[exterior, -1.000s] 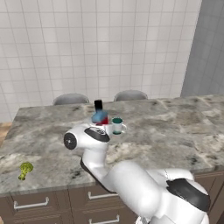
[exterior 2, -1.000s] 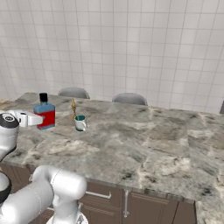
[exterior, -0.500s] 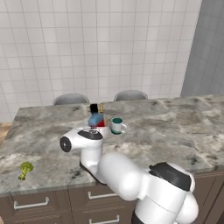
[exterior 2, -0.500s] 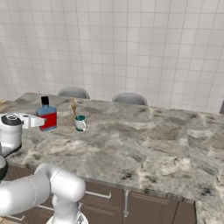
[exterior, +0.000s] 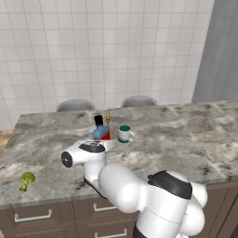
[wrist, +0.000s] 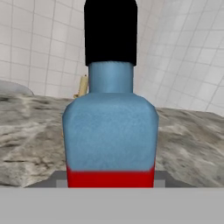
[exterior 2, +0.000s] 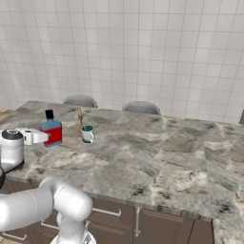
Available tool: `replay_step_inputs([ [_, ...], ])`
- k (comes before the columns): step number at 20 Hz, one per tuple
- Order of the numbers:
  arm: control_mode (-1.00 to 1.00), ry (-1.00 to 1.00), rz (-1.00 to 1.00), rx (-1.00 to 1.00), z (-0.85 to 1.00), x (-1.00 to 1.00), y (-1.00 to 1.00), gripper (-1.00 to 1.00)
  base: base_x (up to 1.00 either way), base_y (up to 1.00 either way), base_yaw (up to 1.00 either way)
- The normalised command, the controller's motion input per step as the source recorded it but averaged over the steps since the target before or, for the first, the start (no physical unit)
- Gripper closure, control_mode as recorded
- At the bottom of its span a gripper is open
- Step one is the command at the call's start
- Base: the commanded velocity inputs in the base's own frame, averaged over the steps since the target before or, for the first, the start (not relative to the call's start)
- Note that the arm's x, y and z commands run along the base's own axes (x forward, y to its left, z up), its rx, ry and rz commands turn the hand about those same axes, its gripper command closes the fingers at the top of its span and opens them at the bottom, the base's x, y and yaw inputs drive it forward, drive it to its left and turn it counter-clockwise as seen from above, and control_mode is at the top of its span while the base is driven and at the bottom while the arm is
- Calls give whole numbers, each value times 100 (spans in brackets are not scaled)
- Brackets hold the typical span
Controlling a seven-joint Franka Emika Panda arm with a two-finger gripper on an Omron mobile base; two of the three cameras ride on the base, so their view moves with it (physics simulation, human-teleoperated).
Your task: Open the cabinet directly in front. Then move the liquor and the mug to the dining counter with the candle on it.
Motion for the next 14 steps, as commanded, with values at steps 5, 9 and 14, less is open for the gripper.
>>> replay_step_inputs([
  [5,-100,0,0,0,-5,32,0,100,0,0,0],
  [9,-100,0,0,0,-12,48,0,100,0,0,0],
  [14,-100,0,0,0,-22,48,0,100,0,0,0],
])
